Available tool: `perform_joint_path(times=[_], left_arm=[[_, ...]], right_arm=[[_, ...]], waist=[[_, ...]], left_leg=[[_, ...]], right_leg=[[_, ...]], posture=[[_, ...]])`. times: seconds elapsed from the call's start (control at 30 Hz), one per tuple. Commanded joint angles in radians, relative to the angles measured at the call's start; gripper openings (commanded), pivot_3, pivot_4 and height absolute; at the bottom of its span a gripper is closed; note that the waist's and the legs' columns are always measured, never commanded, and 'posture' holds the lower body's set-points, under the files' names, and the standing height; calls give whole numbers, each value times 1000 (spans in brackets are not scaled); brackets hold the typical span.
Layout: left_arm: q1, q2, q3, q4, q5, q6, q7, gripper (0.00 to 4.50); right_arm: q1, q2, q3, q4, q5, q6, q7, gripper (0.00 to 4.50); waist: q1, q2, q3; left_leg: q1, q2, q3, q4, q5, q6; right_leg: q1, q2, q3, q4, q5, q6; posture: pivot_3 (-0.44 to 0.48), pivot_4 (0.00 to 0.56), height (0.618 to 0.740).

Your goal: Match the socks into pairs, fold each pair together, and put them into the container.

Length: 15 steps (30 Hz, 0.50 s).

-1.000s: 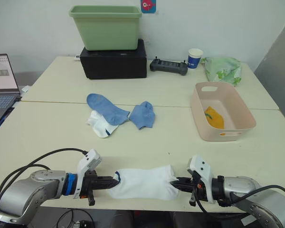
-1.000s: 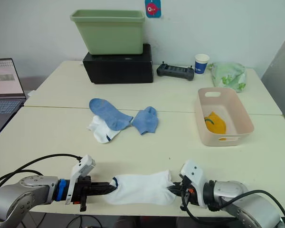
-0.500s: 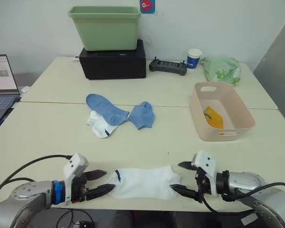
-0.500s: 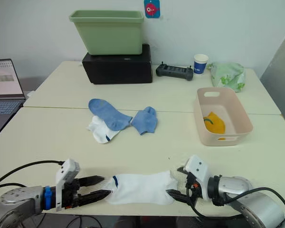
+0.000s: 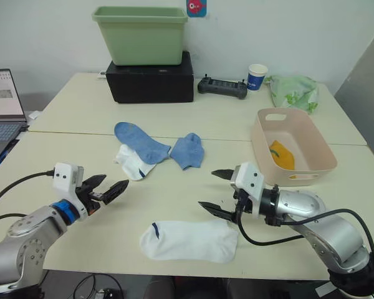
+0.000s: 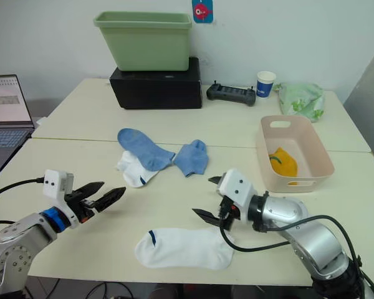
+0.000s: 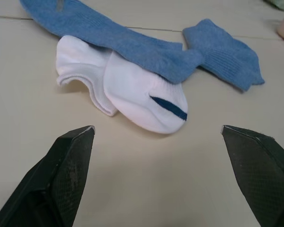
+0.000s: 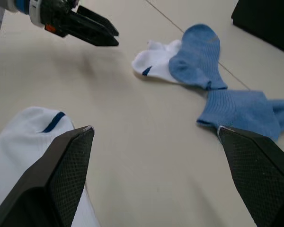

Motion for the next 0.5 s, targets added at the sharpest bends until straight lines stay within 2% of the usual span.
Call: perform_joint_path(times=[0.03, 0.17, 0.27, 0.5], left_arm=[[-74, -61, -17, 20, -46, 109, 102, 4470], [-153, -134, -22, 79, -42, 177, 203, 4470], [-190, -159, -35, 94, -54, 200, 215, 3910], [-261, -190, -68, 147, -16, 178, 244, 1677]], right_arm=[[-49, 10, 6, 9, -8, -5, 12, 4500], [-61, 5, 11, 19, -10, -5, 18, 4500], [-64, 3, 15, 21, -13, -4, 20, 4500], [-66, 7, 15, 13, -15, 12, 23, 4500]], waist=[[0, 0, 0], [2, -1, -1], [1, -1, 0], [2, -1, 0]], left_leg=[[0, 0, 0, 0, 0, 0], [0, -1, -1, 1, 0, 0], [0, -1, -1, 1, 0, 0], [0, -1, -1, 1, 0, 0]], right_leg=[[0, 0, 0, 0, 0, 0], [1, 0, 0, 0, 1, 0], [1, 0, -1, 0, 1, 0], [2, 0, -1, 0, 1, 0]], posture=[[0, 150, 730], [0, 150, 730], [0, 150, 730], [0, 150, 730]])
